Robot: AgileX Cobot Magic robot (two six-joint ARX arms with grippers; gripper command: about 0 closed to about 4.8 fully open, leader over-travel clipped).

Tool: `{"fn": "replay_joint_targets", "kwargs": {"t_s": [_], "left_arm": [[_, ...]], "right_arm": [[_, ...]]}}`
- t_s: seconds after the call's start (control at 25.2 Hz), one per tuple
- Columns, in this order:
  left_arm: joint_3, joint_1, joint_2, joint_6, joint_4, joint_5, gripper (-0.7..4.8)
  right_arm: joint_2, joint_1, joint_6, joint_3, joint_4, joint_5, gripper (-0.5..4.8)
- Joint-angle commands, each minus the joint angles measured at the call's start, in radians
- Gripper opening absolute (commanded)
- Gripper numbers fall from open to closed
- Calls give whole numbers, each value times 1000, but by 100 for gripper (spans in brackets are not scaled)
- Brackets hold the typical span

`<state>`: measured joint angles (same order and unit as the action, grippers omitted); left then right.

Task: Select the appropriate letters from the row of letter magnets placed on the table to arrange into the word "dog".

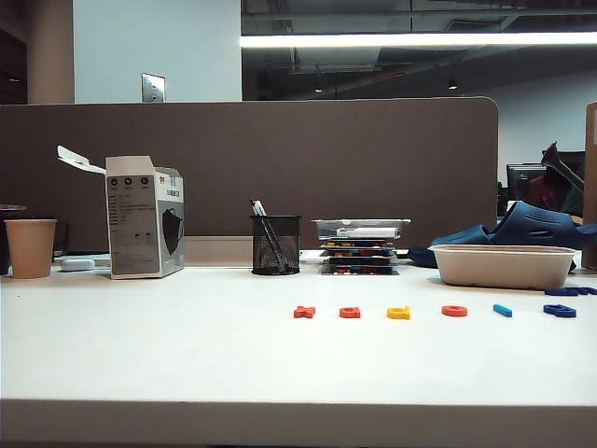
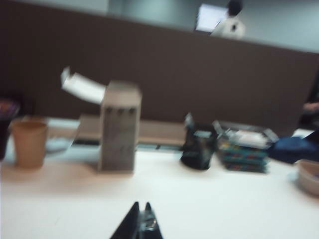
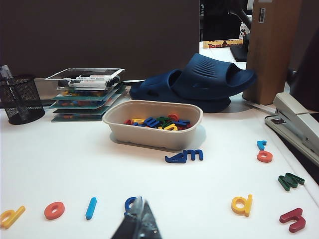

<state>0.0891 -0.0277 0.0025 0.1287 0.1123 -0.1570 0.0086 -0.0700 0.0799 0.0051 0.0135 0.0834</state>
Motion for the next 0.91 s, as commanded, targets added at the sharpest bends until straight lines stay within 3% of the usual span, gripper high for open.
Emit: {"fn": "replay_joint_targets", "kwargs": {"t_s": [0.04, 0.36, 0.91], "left_arm": [[92, -2, 0, 3, -76, -53, -5], [486, -2, 79, 5, -606, -113, -6], [1168, -47, 555, 262, -1081, -243, -5]], "right_arm": [[-10, 1, -3, -5, 21, 1, -5], [-10, 0, -3, -5, 21, 1, -5], [-10, 0, -2, -4, 21, -3, -5]]}}
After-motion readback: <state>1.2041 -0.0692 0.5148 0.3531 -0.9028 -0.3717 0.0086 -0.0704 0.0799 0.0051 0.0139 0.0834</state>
